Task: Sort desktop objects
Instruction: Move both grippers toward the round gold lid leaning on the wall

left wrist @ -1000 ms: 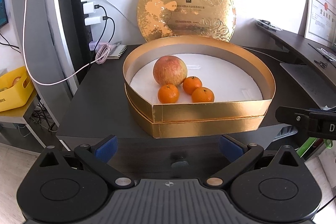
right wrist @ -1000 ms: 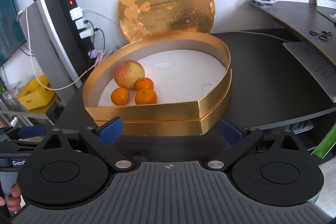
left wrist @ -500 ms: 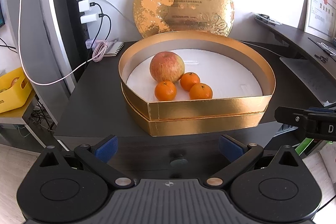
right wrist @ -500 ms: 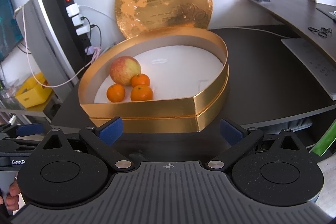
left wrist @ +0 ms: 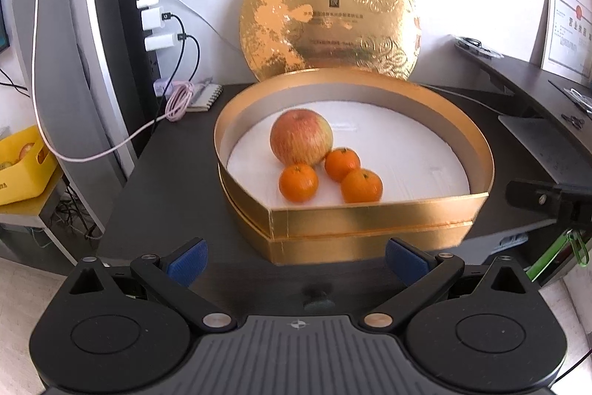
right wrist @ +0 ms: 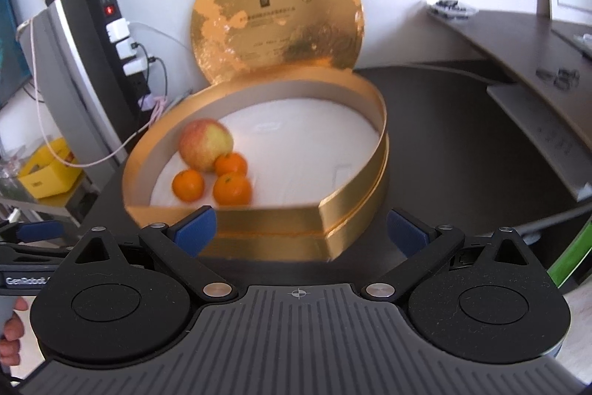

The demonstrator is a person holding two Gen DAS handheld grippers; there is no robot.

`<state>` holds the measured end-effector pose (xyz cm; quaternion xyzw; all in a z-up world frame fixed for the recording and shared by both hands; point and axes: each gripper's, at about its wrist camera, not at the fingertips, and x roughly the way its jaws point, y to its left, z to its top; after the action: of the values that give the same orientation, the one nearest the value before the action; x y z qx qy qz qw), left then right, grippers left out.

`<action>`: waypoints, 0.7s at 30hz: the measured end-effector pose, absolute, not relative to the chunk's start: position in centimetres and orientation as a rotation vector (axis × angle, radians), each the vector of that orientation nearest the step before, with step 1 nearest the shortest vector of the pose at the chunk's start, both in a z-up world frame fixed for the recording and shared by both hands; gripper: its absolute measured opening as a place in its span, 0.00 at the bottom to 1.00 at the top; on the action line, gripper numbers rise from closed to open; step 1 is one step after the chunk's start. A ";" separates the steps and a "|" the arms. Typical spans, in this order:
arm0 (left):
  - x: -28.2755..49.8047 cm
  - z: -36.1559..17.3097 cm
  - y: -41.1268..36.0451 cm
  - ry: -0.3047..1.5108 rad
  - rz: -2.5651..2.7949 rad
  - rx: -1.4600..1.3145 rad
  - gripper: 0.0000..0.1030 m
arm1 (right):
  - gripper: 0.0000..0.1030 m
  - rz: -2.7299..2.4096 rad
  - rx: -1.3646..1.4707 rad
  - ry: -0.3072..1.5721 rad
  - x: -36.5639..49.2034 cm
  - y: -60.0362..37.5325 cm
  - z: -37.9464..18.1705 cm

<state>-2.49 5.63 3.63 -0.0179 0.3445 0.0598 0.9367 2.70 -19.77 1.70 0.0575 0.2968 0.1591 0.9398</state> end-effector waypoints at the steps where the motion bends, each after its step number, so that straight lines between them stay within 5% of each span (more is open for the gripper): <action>1: -2.1 3.8 5.8 0.701 0.123 -0.033 1.00 | 0.98 0.324 0.114 0.592 3.2 -19.8 2.1; 21: 8.7 9.4 10.3 0.624 0.141 0.029 1.00 | 0.99 0.338 0.066 0.338 14.9 -20.5 10.5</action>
<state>8.67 10.33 9.38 0.0145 0.3068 0.0692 0.9491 14.94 -20.52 10.49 0.0326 0.1673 0.1672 0.9711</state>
